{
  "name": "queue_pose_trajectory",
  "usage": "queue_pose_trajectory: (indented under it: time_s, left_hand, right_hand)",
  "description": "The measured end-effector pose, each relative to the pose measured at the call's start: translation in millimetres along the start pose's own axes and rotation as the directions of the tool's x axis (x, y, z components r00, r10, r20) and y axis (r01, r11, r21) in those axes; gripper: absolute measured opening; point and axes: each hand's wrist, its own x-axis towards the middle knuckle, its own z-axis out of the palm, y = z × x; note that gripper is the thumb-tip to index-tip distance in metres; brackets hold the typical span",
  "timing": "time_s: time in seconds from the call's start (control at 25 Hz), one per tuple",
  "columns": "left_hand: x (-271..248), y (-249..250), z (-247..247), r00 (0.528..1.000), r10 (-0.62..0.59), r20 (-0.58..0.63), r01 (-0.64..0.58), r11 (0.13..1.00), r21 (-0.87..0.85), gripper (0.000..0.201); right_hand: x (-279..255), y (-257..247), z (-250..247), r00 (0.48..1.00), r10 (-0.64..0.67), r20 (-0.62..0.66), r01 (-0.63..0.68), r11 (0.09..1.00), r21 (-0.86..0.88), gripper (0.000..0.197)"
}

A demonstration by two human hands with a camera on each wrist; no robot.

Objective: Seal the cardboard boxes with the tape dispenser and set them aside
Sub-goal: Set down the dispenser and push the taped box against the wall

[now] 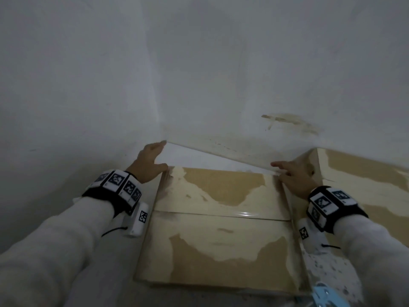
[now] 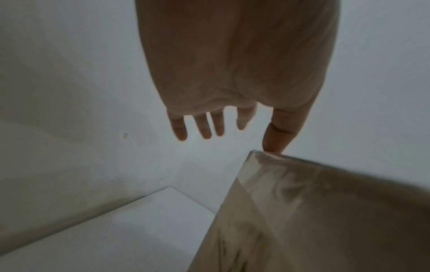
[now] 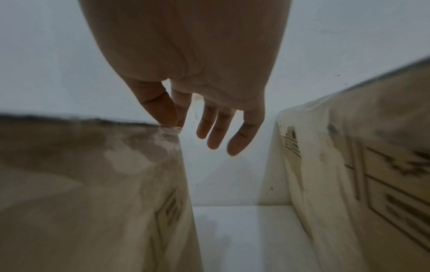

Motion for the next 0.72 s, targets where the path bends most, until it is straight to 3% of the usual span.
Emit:
queue_pose_trajectory:
  time_s: [0.08,0.2,0.32,0.6,0.72]
  left_hand:
    - [5.6,8.6,1.0,0.989,0.108,0.097,-0.11,0.994,0.018,0.053]
    - [8.8,15.0,3.5,0.973,0.073,0.22,-0.078,0.997,0.015,0.037]
    - [4.6,4.8,5.9,0.988,0.003,0.155,0.01,0.997,-0.083,0.028]
    - [-17.5,-8.1,7.4,1.0,-0.025,0.002,0.025,0.966,-0.258,0.014]
    - [-24.8,-1.9,8.1,1.0,-0.017,-0.016,0.013,0.972,-0.233,0.024]
  right_hand:
    - [2.7,-13.9,-1.6,0.997,-0.03,0.07,0.032,0.999,-0.028,0.045]
    - [6.0,-34.8,-0.5,0.98,-0.013,0.199,0.033,0.995,-0.096,0.048]
    - [6.0,-37.7,0.8,0.981,0.022,0.192,-0.002,0.995,-0.103,0.043]
    - [-2.5,-15.9,2.8,0.996,0.054,0.076,-0.066,0.984,0.168,0.04]
    - [-5.7,-5.7,2.1,0.994,0.092,0.062,-0.104,0.964,0.246,0.036]
